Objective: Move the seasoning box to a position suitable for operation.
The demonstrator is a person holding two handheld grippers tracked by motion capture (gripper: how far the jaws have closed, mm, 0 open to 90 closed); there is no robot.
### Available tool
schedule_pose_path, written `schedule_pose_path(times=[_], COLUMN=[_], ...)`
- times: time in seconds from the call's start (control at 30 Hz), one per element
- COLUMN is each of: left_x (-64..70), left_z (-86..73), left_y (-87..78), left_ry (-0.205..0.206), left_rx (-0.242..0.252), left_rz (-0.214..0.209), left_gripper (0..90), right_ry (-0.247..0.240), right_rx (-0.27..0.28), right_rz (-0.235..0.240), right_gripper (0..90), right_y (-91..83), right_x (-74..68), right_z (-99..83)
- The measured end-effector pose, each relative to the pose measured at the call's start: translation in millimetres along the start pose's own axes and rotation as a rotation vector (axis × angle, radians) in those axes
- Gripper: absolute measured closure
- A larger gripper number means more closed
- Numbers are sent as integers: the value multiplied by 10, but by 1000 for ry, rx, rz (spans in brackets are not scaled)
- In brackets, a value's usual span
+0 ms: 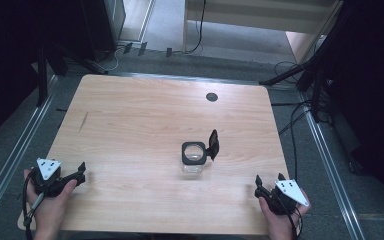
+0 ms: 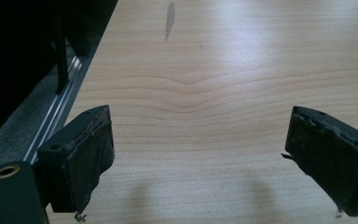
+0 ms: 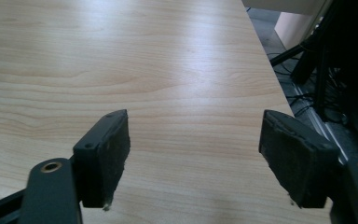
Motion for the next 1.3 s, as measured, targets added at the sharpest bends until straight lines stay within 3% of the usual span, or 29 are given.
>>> schedule_pose_path(times=[0.1,0.2,0.3,0.33,0.37,0.4,0.47,0.53,0.7,0.77,0.87,1.03,1.1,1.2,1.23,1.3], left_x=[-9,3,38,73,120,169,265,402,793,948,1189,1584,1716,1926,2045,2104], left_z=[-4,-8,-5,0,7,12,34,77,244,300,359,443,480,538,549,546], left_y=[7,-1,-53,-65,-70,-74,-64,-49,22,52,133,309,377,502,573,609], left_ry=[-3,10,12,0,-24,-33,-27,-57,-36,-22,4,32,45,49,74,84], left_rx=[-11,-12,11,18,25,26,29,40,54,58,49,36,34,33,27,21], left_rz=[9,17,14,-22,-73,-106,-120,-185,-304,-353,-415,-484,-501,-530,-538,-545], left_gripper=[89,206,376,431,563,563,653,750,850,900,900,900,900,900,900,900], right_ry=[6,35,128,147,138,138,142,137,167,173,159,146,167,162,152,138], right_rx=[24,2,-17,-12,8,8,23,46,59,60,61,54,32,22,18,17], right_rz=[3,57,103,102,91,91,113,142,181,207,257,341,391,405,413,414], right_gripper=[435,604,703,732,783,783,827,880,900,900,900,900,900,900,900,900], right_y=[-26,-37,-68,-86,-137,-137,-206,-262,-277,-292,-332,-434,-484,-514,-523,-519], right_x=[7,8,39,53,58,58,19,-70,-199,-295,-474,-840,-1014,-1128,-1204,-1254], right_z=[25,26,53,70,111,111,158,217,302,338,375,431,458,471,471,463])
Point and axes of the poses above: each handheld gripper's, and its own axes: y roughly forward along the jaws, z roughly out of its top, x roughly to its right, the point moved 9 cm from there along y, roughly forward along the jaws, and after that the axes turned 15 degrees about -z, right-handed, at the moved point
